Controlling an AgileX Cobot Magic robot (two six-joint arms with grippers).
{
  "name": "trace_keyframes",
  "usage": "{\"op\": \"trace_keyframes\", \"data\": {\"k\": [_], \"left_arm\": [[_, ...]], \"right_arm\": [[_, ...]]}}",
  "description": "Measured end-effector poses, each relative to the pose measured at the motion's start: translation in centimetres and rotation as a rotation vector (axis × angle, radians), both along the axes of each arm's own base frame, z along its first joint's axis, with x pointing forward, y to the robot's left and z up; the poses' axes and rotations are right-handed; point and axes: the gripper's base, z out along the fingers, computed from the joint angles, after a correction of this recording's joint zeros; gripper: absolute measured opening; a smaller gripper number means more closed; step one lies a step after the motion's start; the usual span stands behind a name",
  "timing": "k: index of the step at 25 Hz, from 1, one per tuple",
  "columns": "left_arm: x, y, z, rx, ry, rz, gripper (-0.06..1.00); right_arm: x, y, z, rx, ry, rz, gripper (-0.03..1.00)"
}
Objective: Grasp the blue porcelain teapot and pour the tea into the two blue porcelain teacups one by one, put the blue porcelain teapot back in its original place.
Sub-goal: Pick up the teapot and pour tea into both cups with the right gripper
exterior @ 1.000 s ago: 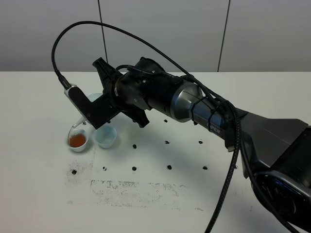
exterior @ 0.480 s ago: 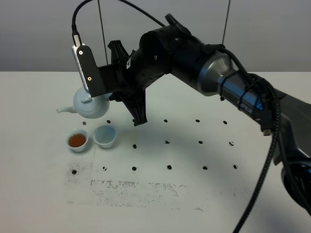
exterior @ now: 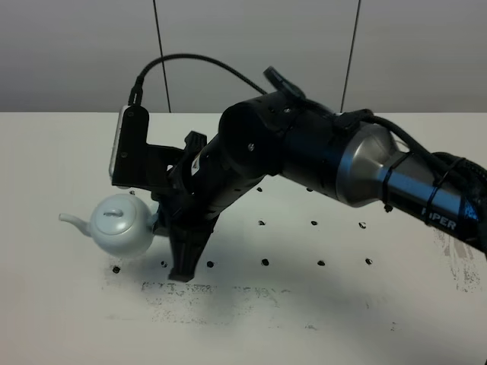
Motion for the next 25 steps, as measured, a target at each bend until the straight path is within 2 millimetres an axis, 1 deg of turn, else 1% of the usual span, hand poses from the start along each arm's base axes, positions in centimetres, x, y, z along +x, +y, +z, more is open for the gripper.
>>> {"op": "trace_keyframes", "data": {"k": [2, 4, 8, 10, 17, 21, 25], "left_arm": [[0.0, 0.0, 0.0, 0.000, 0.000, 0.000, 0.30], [0.0, 0.0, 0.0, 0.000, 0.000, 0.000, 0.30], [0.0, 0.0, 0.0, 0.000, 0.000, 0.000, 0.30], [0.0, 0.0, 0.0, 0.000, 0.000, 0.000, 0.30], [0.0, 0.0, 0.0, 0.000, 0.000, 0.000, 0.30], [0.0, 0.0, 0.0, 0.000, 0.000, 0.000, 0.30], [0.0, 0.0, 0.0, 0.000, 0.000, 0.000, 0.30]], "right_arm": [[-1.2, 0.5, -0.2, -0.014, 0.081, -0.113, 0.03], [-1.8, 0.7, -0.4, -0.030, 0.144, -0.234, 0.03], [-1.7, 1.0, -1.7, -0.037, 0.237, -0.438, 0.03], [-1.6, 1.5, -2.5, -0.026, 0.250, -0.497, 0.03], [-1.7, 3.0, -5.1, -0.016, 0.215, -0.578, 0.03], [-2.0, 3.8, -5.8, 0.024, 0.175, -0.586, 0.03], [-2.7, 4.3, -6.7, 0.072, 0.148, -0.583, 0.03]]}}
